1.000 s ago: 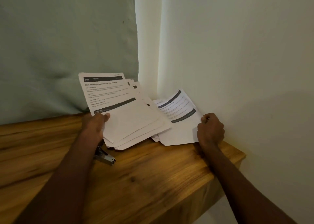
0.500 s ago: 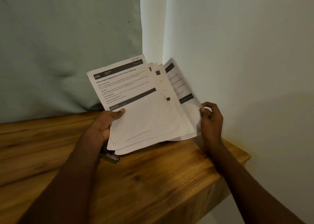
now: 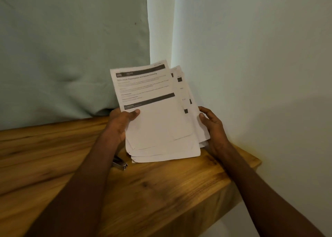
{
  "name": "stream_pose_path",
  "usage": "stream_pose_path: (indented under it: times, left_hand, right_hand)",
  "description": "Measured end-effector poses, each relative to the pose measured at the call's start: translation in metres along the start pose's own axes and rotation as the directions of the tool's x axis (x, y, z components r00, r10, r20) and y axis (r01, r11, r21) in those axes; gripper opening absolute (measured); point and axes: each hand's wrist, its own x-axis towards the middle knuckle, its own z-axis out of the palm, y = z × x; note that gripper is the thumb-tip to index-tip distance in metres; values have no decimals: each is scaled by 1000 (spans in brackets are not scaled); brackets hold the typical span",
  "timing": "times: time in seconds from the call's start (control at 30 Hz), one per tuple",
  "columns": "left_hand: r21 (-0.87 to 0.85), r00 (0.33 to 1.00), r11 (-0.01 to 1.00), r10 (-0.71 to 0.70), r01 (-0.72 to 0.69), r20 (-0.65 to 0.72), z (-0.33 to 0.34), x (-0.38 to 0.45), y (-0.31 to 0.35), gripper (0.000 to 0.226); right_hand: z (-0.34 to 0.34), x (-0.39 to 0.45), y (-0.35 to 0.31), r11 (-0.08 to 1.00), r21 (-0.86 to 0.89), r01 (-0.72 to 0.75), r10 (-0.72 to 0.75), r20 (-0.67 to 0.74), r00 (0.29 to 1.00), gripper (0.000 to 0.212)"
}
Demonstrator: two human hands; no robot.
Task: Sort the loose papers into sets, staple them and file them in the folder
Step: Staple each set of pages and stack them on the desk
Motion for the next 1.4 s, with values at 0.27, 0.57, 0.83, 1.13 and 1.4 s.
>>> stream_pose_path:
  times: [0.27,0.57,0.83,1.13,1.4]
  left_hand:
    - [-38,994,999,-6,2,-109,-30,12,-5,30]
    - [69,955,996,76,-58,-286,-78,26,-11,47]
    - [210,957,976,115,-59,-265,-89,29,-13,50]
    - [319,967,945,142,-68,-213,-81,29,-13,51]
    - [262,960,964,110,-40,-258,-90,28,-12,53]
  right_hand:
    - [-8,10,17,961,-274,-30,-4,-123,992,24]
    - [-17,19,33,498,-858,-123,-101,-198,975,46]
    - [-15,18,35,345,-932,-114,3,-120,993,48]
    - [-18,16,32,457,-881,-124,-15,-147,989,37]
    - [-17,12,24,516,-814,-266,-267,-448,853,26]
